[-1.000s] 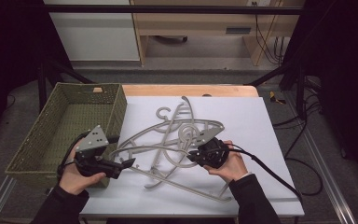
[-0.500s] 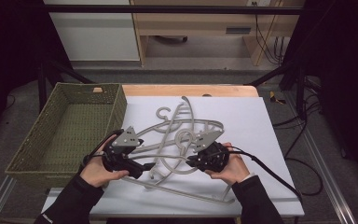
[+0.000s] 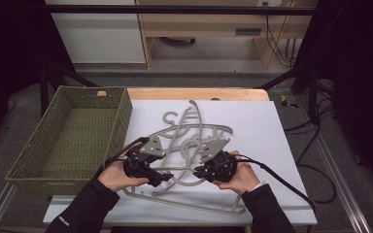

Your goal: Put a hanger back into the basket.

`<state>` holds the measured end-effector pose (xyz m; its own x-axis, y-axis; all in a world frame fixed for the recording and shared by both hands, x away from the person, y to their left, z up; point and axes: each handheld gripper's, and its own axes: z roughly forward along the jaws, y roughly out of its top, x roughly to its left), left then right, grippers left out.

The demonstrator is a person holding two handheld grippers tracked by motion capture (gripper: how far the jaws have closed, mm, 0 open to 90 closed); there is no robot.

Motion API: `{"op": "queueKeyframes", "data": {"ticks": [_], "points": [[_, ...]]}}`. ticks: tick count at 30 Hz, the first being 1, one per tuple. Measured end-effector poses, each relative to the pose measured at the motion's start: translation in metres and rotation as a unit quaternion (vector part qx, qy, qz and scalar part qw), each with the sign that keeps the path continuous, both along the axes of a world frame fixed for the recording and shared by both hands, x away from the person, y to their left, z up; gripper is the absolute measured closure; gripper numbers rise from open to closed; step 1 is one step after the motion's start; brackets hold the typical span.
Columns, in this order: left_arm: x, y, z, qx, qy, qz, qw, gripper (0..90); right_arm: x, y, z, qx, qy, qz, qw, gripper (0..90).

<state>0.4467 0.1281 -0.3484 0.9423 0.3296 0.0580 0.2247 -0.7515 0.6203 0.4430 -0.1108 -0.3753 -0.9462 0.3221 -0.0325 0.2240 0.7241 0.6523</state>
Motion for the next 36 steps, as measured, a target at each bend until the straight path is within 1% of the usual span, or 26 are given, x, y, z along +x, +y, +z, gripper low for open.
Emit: {"op": "queueKeyframes", "data": {"ticks": [7,9,10,14,15,17,21,23,28,29,30,33,34,35,36], "points": [[0.004,-0.015,-0.008,0.019,0.004,-0.021,0.9996,44.4,-0.001,0.001,-0.001,-0.004,0.003,0.012,0.9999,82.9],[0.005,-0.018,-0.01,0.032,0.009,-0.028,0.9991,48.7,-0.002,0.001,-0.002,-0.005,0.004,0.009,0.9999,82.9],[0.005,-0.02,-0.011,0.033,0.009,-0.031,0.9989,50.9,-0.002,0.001,-0.001,-0.005,0.003,0.011,0.9999,82.9],[0.006,-0.024,-0.014,0.041,0.014,-0.036,0.9984,57.3,-0.003,0.001,-0.002,-0.006,0.004,0.017,0.9998,82.9],[0.006,-0.025,-0.015,0.038,0.018,-0.035,0.9985,59.3,-0.003,0.002,-0.002,-0.004,0.006,0.018,0.9998,82.9],[0.006,-0.027,-0.017,0.042,0.018,-0.036,0.9983,63.3,-0.003,0.002,-0.002,-0.006,0.006,0.018,0.9998,82.9],[0.007,-0.031,-0.021,0.057,0.021,-0.042,0.9973,70.1,-0.003,0.003,-0.003,-0.006,0.006,0.022,0.9997,82.9],[0.006,-0.032,-0.022,0.058,0.018,-0.045,0.9972,73.8,-0.003,0.003,-0.003,-0.006,0.006,0.022,0.9997,82.9],[0.003,-0.034,-0.024,0.076,0.01,-0.055,0.9955,76.1,-0.003,0.004,-0.005,-0.01,0.002,0.029,0.9995,82.9],[0.003,-0.034,-0.024,0.082,0.007,-0.059,0.9948,76.5,-0.003,0.004,-0.006,-0.011,0.004,0.033,0.9994,82.8],[0.001,-0.034,-0.025,0.081,0.005,-0.059,0.9949,77.0,-0.003,0.005,-0.006,-0.011,0.004,0.033,0.9994,82.8],[-0.001,-0.034,-0.024,0.089,-0.003,-0.07,0.9936,78.6,-0.003,0.005,-0.008,-0.011,0.0,0.04,0.9992,82.4],[-0.002,-0.034,-0.024,0.089,-0.005,-0.071,0.9935,79.1,-0.003,0.005,-0.008,-0.014,-0.002,0.042,0.999,82.1],[-0.003,-0.034,-0.024,0.094,-0.009,-0.074,0.9928,79.6,-0.003,0.005,-0.008,-0.014,-0.003,0.041,0.9991,81.6],[-0.005,-0.035,-0.024,0.093,-0.01,-0.075,0.9928,80.3,-0.003,0.005,-0.008,-0.015,-0.008,0.042,0.999,81.1]]}}
